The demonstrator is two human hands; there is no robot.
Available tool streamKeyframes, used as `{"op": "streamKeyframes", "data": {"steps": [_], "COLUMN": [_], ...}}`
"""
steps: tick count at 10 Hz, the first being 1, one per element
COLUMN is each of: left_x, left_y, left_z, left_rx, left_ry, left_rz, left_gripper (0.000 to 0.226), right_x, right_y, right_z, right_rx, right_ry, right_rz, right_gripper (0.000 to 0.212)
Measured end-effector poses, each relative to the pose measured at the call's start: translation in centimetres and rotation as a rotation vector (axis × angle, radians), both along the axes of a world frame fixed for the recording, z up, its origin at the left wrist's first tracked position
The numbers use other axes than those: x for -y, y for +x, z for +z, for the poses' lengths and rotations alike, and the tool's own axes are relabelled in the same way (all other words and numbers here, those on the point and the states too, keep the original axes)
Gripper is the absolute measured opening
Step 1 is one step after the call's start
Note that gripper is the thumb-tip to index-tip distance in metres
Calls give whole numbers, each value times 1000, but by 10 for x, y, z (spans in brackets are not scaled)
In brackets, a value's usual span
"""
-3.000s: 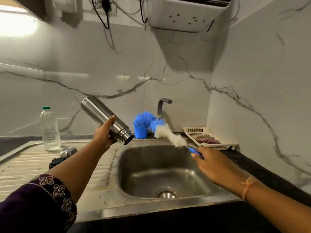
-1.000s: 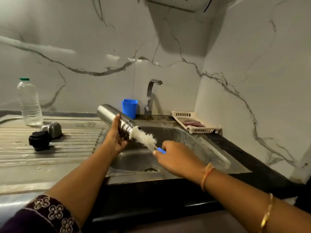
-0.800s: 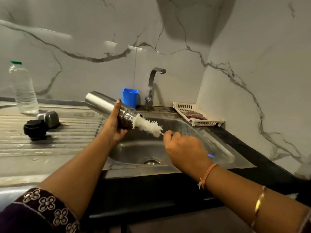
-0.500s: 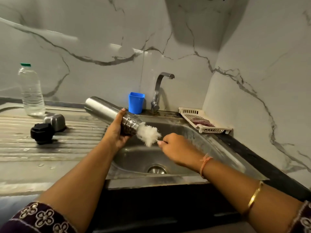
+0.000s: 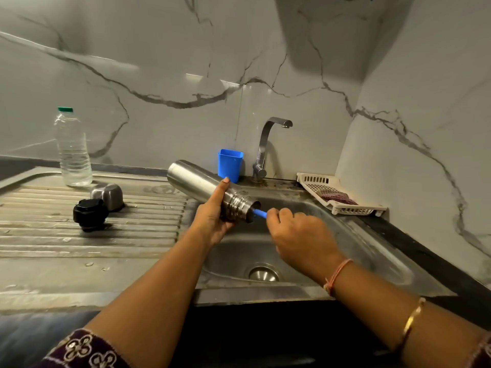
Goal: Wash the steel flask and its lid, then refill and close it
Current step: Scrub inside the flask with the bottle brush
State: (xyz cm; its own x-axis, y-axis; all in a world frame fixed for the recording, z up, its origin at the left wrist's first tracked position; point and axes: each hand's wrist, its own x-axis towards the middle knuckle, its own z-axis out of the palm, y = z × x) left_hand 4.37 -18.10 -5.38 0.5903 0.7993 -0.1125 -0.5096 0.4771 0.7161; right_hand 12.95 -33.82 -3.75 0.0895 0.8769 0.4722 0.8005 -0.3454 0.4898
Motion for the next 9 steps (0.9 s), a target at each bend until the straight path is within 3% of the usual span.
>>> {"op": "streamKeyframes", "data": {"steps": [1,2,3,4,5,6,7,8,9], "left_x": [1,1,1,2,3,2,-1,-5,-7], "left_y": [3,1,1,5,6,2,0,3,3], "left_z": [-4,-1,-1,-4,-6,-6,-5,-6,-8], "left_rx": [-29,7,-10,-97,-71,-86,-99,-129,-97], "left_ry": [19,21,80,154,133,158,210,214,156], "left_rz": [-7,-7,25,113,139,134,132,165,154], "left_gripper": [67,48,61,72,79,97,92,76,69], "right_x": [-6,-11,-8,-4,-6,-16,-15,-14,-13], "right_y": [-8,-3,7,4,-4,-1,-2,-1,4], "right_z": [8,28,29,0,-18,-13,-2,-9,-23], "right_rx": [-694,-1854,-1365,-314,-155,-1225,-2162,-1393,-236], "right_ry": [-37,57,-56,-47,36,33,16,81,199], "right_rz": [-50,-97,-100,-116,-102,-22,-33,23,-16], "right_gripper": [29,31,29,26,31,28,37,29,24]}}
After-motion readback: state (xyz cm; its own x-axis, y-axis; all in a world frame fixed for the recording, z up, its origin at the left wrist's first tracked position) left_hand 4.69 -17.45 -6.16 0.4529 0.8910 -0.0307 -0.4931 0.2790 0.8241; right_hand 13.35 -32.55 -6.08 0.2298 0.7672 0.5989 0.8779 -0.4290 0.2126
